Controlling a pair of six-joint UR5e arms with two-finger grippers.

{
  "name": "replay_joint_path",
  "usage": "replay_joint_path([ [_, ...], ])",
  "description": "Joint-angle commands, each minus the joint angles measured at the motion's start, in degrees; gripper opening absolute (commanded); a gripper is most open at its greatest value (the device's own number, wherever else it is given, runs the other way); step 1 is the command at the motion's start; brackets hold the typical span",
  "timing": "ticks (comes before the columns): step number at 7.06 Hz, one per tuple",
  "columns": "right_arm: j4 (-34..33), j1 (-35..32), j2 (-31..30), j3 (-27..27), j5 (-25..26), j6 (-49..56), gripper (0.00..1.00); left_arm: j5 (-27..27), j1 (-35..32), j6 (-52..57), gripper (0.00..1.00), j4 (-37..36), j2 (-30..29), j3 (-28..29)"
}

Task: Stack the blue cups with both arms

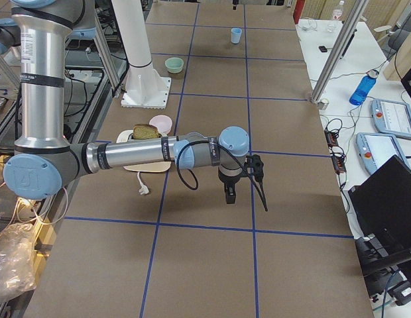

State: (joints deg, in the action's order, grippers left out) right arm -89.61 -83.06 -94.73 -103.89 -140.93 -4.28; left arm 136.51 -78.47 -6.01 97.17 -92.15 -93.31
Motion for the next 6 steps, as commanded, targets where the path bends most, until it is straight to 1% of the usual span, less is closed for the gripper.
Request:
replay_joint_path([
  [1,4.93,3.84,-2.46,-1.93,-2.43,-3.44,0.99,-0.1,5.06,-8.55,0.97,8.62,-1.0,3.82],
  [2,11.15,6.65,-3.96,-1.93,-0.07,-8.76,0.99,-0.1,6.47,-11.54,0.97,9.0,-2.4,4.1],
  [3,15.13,8.94,-4.5,-1.84,0.3,-12.99,0.99,-0.1,7.18,-12.61,0.97,8.83,-3.72,4.54],
  [4,16.82,10.27,-4.85,-1.93,0.22,-13.91,0.99,-0.1,7.28,-12.62,0.96,8.92,-5.22,6.28],
  [5,17.1,10.72,-5.03,-2.02,0.13,-13.92,0.99,-0.1,7.37,-13.23,0.95,8.92,-7.49,8.65],
  [6,17.1,11.24,-5.03,-2.19,0.13,-13.92,0.99,-0.1,8.24,-13.24,0.94,9.01,-7.95,9.45],
])
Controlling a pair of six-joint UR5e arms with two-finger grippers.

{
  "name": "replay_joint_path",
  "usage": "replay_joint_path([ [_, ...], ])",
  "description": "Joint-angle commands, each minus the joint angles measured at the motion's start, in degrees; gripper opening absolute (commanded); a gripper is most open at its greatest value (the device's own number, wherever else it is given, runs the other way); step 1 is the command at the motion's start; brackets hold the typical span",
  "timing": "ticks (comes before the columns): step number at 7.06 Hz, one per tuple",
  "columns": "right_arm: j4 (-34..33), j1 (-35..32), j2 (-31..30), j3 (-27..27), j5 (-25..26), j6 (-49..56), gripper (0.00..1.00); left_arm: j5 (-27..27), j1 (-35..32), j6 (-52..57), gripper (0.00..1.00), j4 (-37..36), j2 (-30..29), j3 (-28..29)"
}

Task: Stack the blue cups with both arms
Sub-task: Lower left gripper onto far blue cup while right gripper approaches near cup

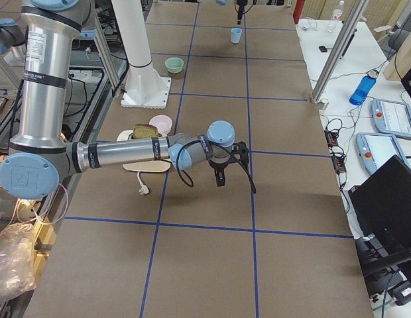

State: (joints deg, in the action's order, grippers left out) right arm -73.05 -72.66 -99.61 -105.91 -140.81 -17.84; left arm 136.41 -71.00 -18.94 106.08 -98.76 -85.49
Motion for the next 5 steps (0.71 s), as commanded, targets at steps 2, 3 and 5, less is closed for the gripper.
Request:
replay_joint_path([
  [2,0.63,1.99,-0.14,-0.87,0.01,-0.35,0.99,0.08,1.91,-1.44,0.91,0.09,-1.35,1.2],
  [3,0.63,2.08,-0.14,-0.97,0.01,-0.35,0.99,0.0,3.05,-1.45,0.87,0.09,-1.26,1.46],
  [5,0.63,2.95,0.03,-0.97,0.01,-0.26,0.99,0.09,4.02,-1.45,0.77,0.18,-1.17,1.99],
])
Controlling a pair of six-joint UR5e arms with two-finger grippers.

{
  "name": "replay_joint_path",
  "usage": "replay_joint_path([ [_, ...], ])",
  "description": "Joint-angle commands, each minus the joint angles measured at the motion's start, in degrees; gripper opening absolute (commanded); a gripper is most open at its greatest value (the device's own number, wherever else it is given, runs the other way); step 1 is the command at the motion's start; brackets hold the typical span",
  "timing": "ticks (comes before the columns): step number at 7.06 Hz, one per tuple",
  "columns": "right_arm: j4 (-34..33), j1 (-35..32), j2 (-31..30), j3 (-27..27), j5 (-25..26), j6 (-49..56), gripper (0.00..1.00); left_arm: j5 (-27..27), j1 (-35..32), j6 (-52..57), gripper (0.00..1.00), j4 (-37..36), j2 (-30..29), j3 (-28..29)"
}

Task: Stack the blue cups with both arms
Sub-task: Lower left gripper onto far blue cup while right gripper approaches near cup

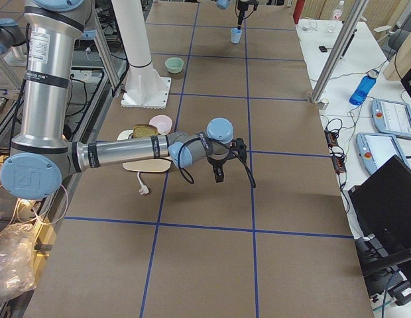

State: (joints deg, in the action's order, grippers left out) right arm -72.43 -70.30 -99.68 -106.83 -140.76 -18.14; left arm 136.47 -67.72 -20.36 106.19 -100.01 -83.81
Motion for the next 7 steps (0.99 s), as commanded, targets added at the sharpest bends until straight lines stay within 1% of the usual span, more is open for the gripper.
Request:
replay_joint_path([
  [1,0.0,2.0,0.36,-0.13,0.05,0.03,0.99,0.02,1.09,-0.03,0.7,0.07,0.16,0.31],
  [2,0.44,3.58,0.71,-0.13,0.48,0.03,0.99,0.02,1.18,-0.03,0.6,-0.02,0.25,0.31],
  [3,2.27,5.51,0.71,-0.13,2.05,0.03,0.99,0.02,1.36,-0.12,0.46,-0.02,0.25,0.75],
  [4,2.38,6.57,0.89,-0.13,2.42,-0.05,0.99,0.11,1.36,-0.2,0.19,-0.11,0.25,0.66],
  [5,2.38,7.1,1.15,-0.13,2.42,-0.06,0.99,0.11,1.36,-0.29,0.0,-0.02,0.16,0.49],
  [6,2.46,7.72,1.24,-0.13,2.51,-0.06,0.99,0.2,1.36,-0.38,0.0,-0.11,0.16,-0.12],
  [7,2.55,9.03,2.11,-0.31,2.51,-2.93,0.99,3.68,1.36,-0.64,0.0,-0.98,-0.18,-0.91],
])
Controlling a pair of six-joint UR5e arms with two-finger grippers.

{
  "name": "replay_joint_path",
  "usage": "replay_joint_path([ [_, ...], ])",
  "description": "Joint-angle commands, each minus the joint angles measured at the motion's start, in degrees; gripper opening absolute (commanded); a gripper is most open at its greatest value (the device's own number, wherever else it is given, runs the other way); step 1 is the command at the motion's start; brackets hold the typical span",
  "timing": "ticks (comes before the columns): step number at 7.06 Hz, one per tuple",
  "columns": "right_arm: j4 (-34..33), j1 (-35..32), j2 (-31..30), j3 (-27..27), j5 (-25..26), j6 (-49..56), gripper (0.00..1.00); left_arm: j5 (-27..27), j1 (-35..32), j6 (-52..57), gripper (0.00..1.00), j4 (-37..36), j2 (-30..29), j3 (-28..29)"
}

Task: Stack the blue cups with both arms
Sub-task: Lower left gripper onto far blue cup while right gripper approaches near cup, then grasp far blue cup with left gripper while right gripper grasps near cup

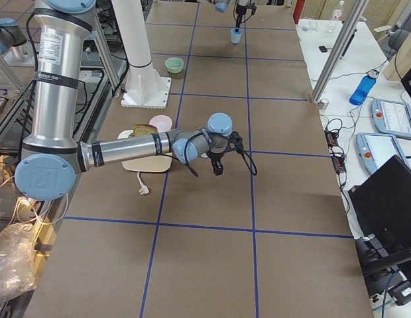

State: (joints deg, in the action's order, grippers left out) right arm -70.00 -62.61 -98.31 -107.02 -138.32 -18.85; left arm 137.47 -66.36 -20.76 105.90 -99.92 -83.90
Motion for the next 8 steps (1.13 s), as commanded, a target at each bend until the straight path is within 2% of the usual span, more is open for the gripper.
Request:
replay_joint_path([
  [1,0.13,4.92,1.79,-1.42,3.11,-7.03,0.99,4.11,0.01,-4.51,0.0,-2.09,-0.54,-3.52],
  [2,0.13,7.48,1.8,-2.57,5.4,-9.86,0.99,4.03,0.01,-8.47,0.0,-6.02,-2.02,-6.77],
  [3,0.13,8.2,2.06,-2.93,5.51,-11.1,0.99,4.03,0.01,-9.38,0.0,-11.45,-4.56,-9.15],
  [4,0.13,9.34,2.07,-2.93,6.21,-12.51,0.97,4.03,0.35,-15.22,0.0,-16.47,-8.67,-10.65],
  [6,4.24,12.15,1.89,-2.32,8.76,-16.46,0.94,3.68,6.65,-26.55,0.0,-16.78,-14.13,-10.76],
  [8,4.34,14.35,1.98,-2.23,11.05,-17.27,0.94,3.59,10.62,-35.89,0.0,-16.43,-18.45,-10.84],
])
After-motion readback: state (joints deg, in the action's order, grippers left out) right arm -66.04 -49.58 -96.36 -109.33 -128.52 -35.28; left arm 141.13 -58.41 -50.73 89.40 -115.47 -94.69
